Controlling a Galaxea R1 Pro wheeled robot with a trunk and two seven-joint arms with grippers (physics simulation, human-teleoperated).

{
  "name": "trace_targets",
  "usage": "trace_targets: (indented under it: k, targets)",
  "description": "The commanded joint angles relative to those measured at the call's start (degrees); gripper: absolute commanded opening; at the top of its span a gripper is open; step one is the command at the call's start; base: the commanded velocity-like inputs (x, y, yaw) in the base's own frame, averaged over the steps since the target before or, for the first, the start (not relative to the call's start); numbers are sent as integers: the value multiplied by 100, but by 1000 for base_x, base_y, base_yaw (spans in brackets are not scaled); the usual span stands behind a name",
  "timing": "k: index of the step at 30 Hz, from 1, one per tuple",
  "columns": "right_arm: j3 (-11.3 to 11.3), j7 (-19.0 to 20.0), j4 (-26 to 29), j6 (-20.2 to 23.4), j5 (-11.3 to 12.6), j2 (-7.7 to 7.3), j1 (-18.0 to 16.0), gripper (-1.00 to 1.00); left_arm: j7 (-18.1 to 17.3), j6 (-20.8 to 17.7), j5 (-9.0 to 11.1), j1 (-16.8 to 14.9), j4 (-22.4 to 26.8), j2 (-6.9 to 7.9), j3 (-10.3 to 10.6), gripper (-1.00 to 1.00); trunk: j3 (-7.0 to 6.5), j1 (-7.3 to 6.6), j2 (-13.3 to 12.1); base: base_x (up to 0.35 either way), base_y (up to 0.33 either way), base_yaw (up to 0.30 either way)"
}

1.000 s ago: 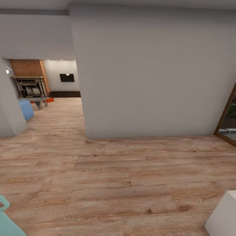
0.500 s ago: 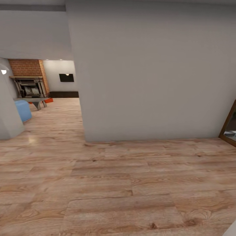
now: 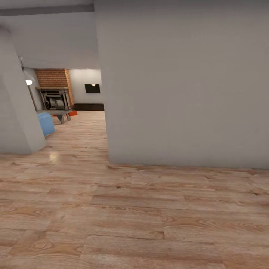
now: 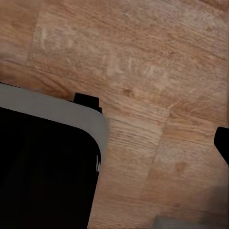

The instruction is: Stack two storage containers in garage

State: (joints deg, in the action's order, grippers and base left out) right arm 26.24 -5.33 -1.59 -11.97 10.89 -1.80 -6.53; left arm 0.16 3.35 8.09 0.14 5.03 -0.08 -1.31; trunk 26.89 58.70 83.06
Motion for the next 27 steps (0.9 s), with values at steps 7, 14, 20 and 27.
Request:
trace_targets:
  k: [7,14,20,27]
  targets:
    - [48,12,-17,-33,54,-12,-6,100,2,10,35,-1,6,-1,-9,100,5,3,2,324,0,168]
    - [48,6,-17,-33,62,8,-6,100,2,8,35,-1,6,-1,-9,100,5,3,2,324,0,9]
    - [33,6,-17,-41,97,-2,-6,100,2,8,35,2,6,-1,-9,100,5,3,2,324,0,95]
    - [31,10,-17,-40,106,-4,-6,100,2,8,35,1,6,-1,-9,100,5,3,2,324,0,249]
